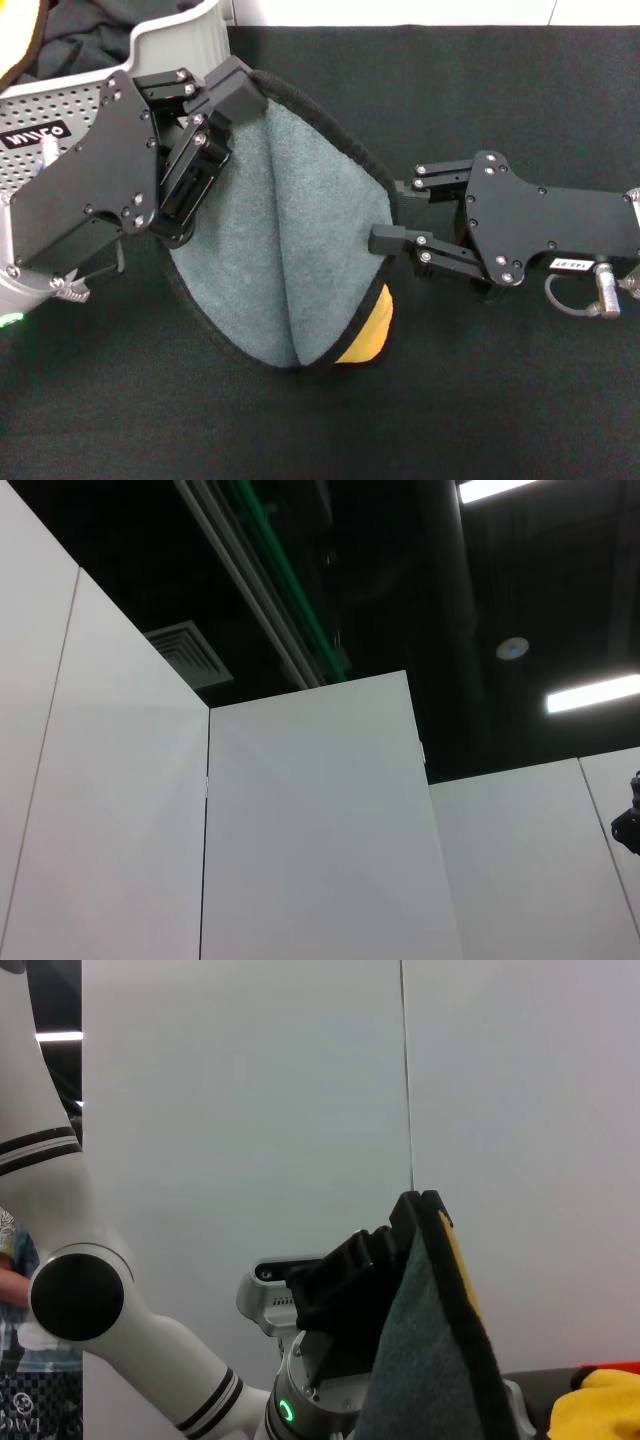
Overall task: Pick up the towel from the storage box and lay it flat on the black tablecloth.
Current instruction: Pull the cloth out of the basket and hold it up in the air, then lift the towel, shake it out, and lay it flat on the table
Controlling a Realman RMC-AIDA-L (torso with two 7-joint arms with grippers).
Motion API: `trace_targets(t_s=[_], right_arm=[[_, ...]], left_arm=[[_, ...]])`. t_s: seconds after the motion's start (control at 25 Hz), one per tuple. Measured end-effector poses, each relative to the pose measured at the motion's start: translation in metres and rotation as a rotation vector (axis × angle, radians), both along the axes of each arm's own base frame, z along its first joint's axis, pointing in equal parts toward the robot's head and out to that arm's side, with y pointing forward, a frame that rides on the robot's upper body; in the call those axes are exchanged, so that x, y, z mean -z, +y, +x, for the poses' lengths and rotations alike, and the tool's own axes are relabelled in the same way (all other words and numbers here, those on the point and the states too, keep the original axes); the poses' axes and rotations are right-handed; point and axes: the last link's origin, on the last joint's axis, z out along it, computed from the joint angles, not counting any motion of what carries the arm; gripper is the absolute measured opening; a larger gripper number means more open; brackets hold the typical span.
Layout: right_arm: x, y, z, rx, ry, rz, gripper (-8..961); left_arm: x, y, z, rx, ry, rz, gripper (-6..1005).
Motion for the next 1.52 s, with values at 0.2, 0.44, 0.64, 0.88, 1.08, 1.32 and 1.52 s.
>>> trace_targets(t_s=[0.2,0.44,0.64,0.88,1.08,1.32,1.52], right_arm=[[0.001,-0.001,0.0,-0.011,0.002,0.015,284],[0.001,-0.003,0.001,-0.034,0.024,0.059,174],[-0.003,-0.002,0.001,-0.018,0.054,0.09,82],[-0.025,0.011,-0.014,-0.038,0.083,0.129,18],[-0.063,0.024,-0.041,-0.087,0.096,0.173,17],[-0.094,0.036,-0.08,-0.141,0.062,0.204,18],[-0.1,0.046,-0.106,-0.159,0.036,0.211,17]], left_arm=[[0.0,0.0,0.0,-0.002,0.0,0.001,21],[0.001,-0.001,0.0,-0.001,-0.001,0.004,21],[0.003,-0.002,-0.001,-0.01,-0.002,0.003,21],[0.015,-0.007,-0.007,-0.03,0.031,-0.005,21],[0.032,-0.013,-0.015,-0.101,0.064,-0.014,21],[0.051,-0.016,-0.018,-0.164,0.087,-0.005,25],[0.061,-0.008,-0.015,-0.189,0.116,-0.041,33]])
